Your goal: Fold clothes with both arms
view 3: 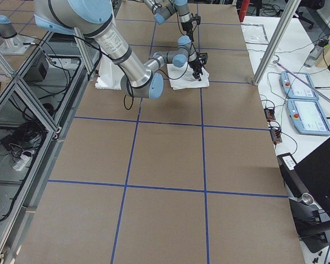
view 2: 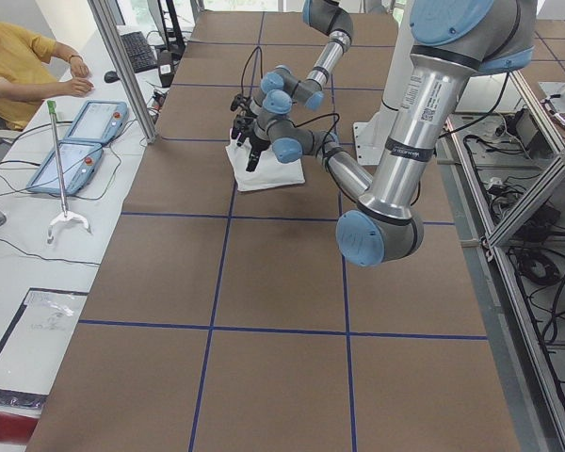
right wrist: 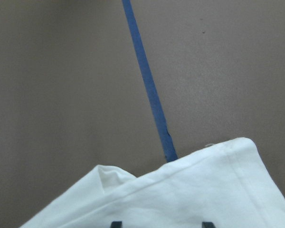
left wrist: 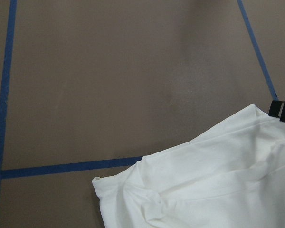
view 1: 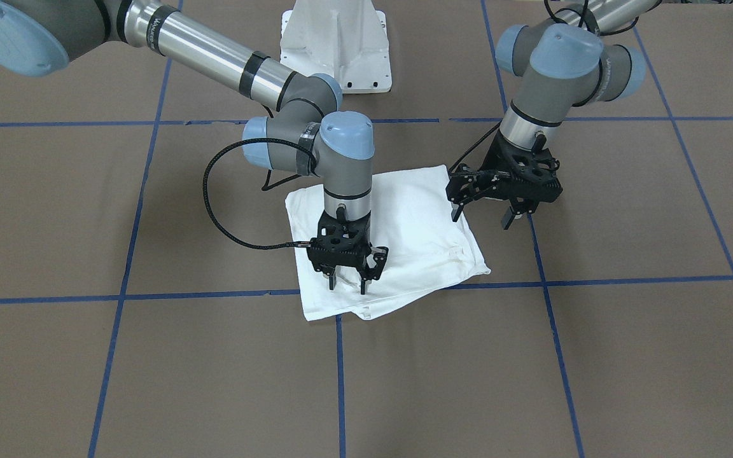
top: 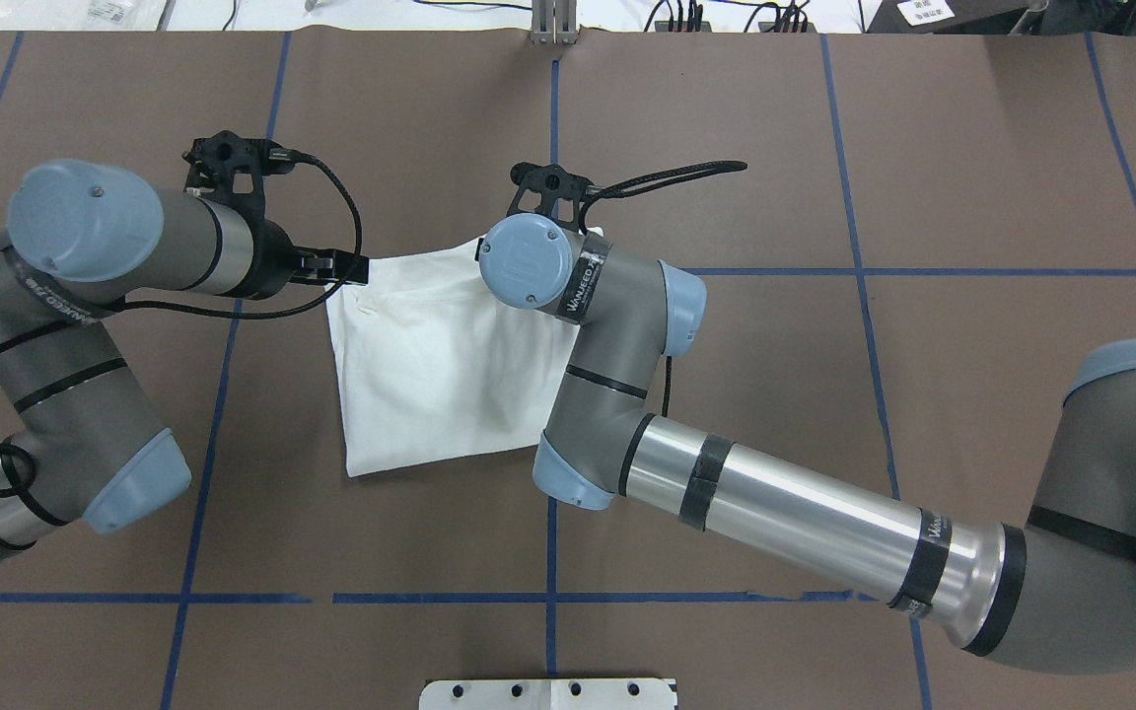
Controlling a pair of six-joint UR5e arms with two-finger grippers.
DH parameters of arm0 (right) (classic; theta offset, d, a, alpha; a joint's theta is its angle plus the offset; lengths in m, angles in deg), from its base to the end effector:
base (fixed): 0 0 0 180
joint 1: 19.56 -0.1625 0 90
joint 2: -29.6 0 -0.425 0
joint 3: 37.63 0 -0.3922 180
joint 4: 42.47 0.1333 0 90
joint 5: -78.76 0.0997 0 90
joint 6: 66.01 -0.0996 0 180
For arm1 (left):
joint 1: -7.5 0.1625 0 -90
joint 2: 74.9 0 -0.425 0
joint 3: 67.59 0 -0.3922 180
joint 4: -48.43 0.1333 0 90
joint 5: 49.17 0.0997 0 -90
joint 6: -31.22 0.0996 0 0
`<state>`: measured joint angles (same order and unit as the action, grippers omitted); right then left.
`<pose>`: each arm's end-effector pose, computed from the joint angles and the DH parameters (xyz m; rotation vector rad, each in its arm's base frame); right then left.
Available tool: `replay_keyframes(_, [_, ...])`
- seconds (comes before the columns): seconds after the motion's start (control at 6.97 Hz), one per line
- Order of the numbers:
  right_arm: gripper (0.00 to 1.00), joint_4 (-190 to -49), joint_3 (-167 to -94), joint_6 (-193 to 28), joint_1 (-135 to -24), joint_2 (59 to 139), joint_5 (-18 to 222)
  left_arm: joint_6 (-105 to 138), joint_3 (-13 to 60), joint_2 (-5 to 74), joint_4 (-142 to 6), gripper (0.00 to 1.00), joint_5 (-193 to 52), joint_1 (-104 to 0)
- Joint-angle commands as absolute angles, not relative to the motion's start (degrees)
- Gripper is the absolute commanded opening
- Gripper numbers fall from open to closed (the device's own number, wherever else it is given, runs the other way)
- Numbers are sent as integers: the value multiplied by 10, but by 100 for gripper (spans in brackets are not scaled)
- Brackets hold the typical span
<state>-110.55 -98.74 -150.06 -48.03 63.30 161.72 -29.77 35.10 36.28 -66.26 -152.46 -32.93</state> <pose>-0.6705 -0.5291 0.2066 0.3673 -0.7935 0.4208 0.3957 -0.4822 0.3057 0.4055 0.9561 -0.0626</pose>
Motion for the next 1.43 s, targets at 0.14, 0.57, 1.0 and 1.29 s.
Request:
replay_keyframes(0.14, [0, -1107, -999, -1498, -481, 635, 1617, -298, 347, 363, -663, 100, -1524, -328])
replay_keyframes(0.57, [0, -1107, -999, -1494, -496, 634, 1618, -308, 348, 363, -663, 100, -1524, -328])
replay_keyframes(1.0, [0, -1107, -993, -1466, -514, 645, 1617, -314, 350, 363, -663, 100, -1524, -328])
replay_keyframes(1.29, [0, -1105, -996, -1457, -515, 660, 1615, -314, 351, 363, -663, 100, -1524, -328])
